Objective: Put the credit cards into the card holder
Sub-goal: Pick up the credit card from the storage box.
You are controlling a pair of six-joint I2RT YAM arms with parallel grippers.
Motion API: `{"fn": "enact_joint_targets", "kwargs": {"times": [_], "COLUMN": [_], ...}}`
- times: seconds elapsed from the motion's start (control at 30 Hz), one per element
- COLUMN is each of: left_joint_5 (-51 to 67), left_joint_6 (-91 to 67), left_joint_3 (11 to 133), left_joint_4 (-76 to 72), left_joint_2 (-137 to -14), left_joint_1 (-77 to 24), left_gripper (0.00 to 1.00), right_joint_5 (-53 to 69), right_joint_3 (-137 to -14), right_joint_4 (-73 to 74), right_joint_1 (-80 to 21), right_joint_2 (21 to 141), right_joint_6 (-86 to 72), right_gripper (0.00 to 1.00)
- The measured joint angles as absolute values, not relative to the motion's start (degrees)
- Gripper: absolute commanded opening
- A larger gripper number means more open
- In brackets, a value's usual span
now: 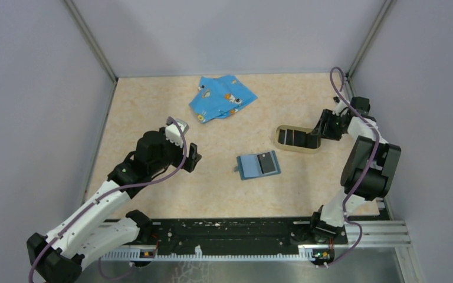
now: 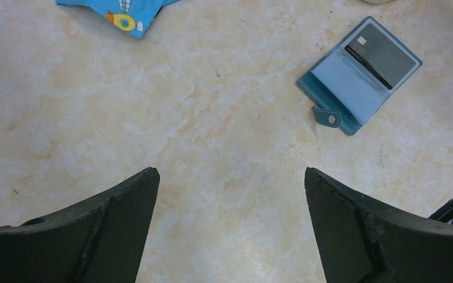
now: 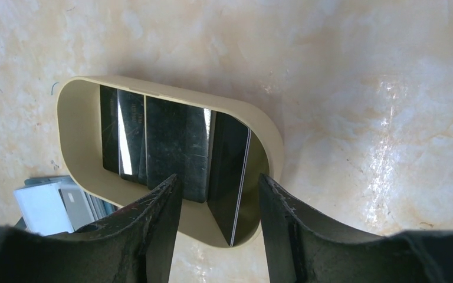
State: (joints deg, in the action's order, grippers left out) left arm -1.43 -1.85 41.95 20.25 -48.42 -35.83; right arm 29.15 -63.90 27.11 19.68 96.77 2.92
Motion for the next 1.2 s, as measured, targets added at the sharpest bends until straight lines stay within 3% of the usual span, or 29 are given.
{"fn": "enact_joint_targets", "kwargs": {"times": [1.2], "left_joint_5": [-1.52], "left_joint_6": [-1.85], "left_joint_3": [41.95], "left_joint_4": [20.67], "left_joint_2": [-48.42], "left_joint_1": [-35.83], "left_gripper": [0.99], "right_joint_5": [33.89], "right_joint_3": [-65.82], "right_joint_4": [28.82], "right_joint_1": [18.79], "right_joint_2": [103.37], "right_joint_6": [0.49], "right_gripper": [0.48]}}
